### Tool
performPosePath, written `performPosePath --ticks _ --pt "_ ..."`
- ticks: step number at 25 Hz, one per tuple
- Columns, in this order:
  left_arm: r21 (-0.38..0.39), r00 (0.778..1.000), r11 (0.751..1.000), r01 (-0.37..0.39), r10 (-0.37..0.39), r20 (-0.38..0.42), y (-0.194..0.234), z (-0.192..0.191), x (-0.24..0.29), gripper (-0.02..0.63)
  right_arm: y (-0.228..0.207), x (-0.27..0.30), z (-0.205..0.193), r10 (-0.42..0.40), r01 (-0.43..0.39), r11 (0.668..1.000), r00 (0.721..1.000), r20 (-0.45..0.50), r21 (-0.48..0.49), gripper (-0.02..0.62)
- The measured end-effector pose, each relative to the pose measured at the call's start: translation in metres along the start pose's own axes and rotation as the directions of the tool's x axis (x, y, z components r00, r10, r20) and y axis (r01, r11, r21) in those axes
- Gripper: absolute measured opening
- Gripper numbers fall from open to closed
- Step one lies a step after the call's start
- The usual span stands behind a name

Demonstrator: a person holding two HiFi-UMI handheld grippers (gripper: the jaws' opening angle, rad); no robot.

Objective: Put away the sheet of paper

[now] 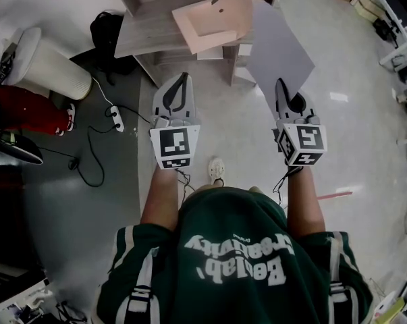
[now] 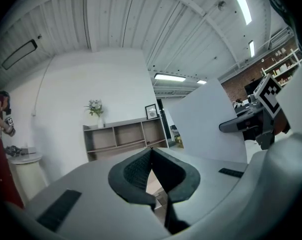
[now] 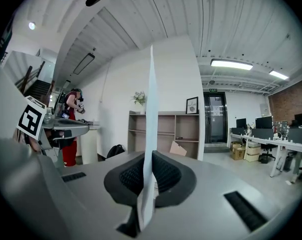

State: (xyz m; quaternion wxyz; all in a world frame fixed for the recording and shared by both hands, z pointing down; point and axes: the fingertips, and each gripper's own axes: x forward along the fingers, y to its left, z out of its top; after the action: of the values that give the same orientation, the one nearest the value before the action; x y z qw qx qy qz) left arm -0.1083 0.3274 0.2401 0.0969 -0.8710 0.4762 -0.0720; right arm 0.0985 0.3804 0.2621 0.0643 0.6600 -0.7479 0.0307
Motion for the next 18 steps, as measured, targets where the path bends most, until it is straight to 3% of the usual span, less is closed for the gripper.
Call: performPosePath --ticks 9,18 --pt "-0.001 1.0 1.0 0.019 -0.019 0.007 0.053 -0.014 0.063 0.018 0.002 0.075 0.008 -0.026 0.026 1.0 1.0 -0.002 -0.003 0.034" --pt "-0.009 0.999 0.999 0.035 -0.035 -0.014 0.069 -0.027 0.099 0.018 -0.008 0.117 0.003 -0.032 0.032 0.999 0.999 -0.021 0.009 0.034"
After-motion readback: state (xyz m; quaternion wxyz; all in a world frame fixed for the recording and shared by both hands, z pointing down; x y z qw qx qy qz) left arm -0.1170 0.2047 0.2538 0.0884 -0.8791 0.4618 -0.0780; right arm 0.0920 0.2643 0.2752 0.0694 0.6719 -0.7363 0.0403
